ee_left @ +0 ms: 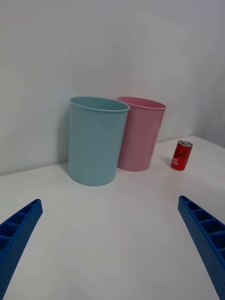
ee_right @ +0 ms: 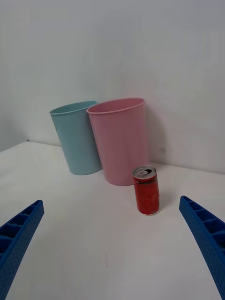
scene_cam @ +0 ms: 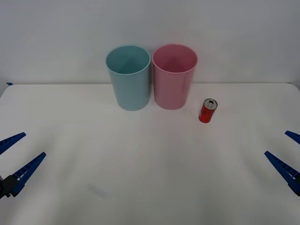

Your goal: Grasp the object on the table and drop it into the matching bin: aluminum can to the light blue bin, PET bottle to the pink bin.

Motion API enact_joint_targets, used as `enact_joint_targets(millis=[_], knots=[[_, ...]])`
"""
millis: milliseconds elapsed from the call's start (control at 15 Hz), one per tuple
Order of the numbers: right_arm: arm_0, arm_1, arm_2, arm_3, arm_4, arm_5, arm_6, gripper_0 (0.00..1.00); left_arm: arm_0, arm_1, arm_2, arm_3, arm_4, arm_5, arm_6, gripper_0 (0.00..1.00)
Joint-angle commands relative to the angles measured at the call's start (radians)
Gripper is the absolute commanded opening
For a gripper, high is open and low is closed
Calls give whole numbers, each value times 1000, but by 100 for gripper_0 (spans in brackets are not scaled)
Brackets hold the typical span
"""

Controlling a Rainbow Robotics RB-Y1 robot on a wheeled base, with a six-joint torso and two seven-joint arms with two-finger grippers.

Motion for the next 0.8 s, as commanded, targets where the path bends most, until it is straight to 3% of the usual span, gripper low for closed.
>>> enact_joint_targets(millis=[67,467,800], knots=[[0,0,0,0,0,0,0,100,0,0,0,0,0,0,0,100],[-5,-27,22,1,34,36,-4,100,0,0,0,0,0,0,0,100],[-12,-27,111,9,34,160,25,100,0,0,0,0,0,0,0,100]])
